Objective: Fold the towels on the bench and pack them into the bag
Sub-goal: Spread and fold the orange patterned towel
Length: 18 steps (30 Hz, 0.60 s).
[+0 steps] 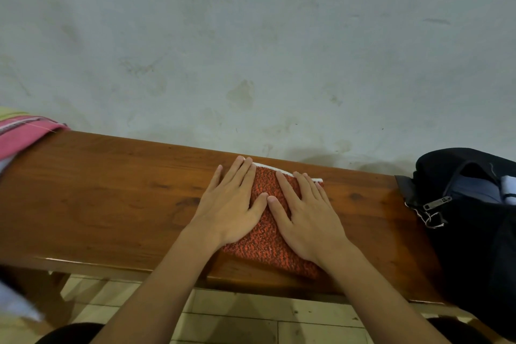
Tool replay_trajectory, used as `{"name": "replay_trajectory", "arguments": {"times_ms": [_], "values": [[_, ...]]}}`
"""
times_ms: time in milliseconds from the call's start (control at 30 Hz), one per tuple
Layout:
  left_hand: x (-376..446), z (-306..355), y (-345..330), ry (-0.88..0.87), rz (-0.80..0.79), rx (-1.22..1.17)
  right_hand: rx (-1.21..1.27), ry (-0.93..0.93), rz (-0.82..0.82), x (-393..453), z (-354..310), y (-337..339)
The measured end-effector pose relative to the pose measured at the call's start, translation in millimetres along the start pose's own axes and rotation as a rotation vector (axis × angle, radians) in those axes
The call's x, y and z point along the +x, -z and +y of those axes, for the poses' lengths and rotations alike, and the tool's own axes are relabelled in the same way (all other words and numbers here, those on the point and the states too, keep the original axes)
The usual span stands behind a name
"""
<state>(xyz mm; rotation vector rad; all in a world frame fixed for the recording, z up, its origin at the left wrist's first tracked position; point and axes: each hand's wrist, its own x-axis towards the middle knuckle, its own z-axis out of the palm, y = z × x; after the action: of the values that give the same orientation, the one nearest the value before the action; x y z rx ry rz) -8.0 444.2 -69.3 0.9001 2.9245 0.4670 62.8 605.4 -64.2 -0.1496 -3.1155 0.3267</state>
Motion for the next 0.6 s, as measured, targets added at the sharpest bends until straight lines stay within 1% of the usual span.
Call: {"name": "replay_trajectory", "arguments": {"times_ms": [67,133,200,267,333,400,467,533,600], "values": [[0,-2,0,-0.021,0.006,-0.012,-0.01,-0.007,0.014,0,-1,2],[1,-4,-1,-0.071,0.05,-0.056,-0.033,-0.01,0.064,-1,-1,2],[1,-5,0,-0.158,0.17,-0.082,-0.067,-0.031,0.11,-1,0,2],[-1,-2,3,-0.243,0.308,-0.027,-0.104,-0.07,0.127,-1,1,3],[-4,5,7,-0.289,0.386,0.008,-0.165,-0.13,0.167,-1,2,4],[-9,13,10,-0.299,0.418,0.001,-0.258,-0.194,0.217,-1,1,7],[-13,18,12,-0.289,0.43,-0.003,-0.323,-0.239,0.209,-3,0,13],[-16,19,13,-0.268,0.434,0.017,-0.323,-0.285,0.157,-4,2,21],[-17,17,13,-0.204,0.426,0.035,-0.26,-0.325,0.131,-5,4,28]]}}
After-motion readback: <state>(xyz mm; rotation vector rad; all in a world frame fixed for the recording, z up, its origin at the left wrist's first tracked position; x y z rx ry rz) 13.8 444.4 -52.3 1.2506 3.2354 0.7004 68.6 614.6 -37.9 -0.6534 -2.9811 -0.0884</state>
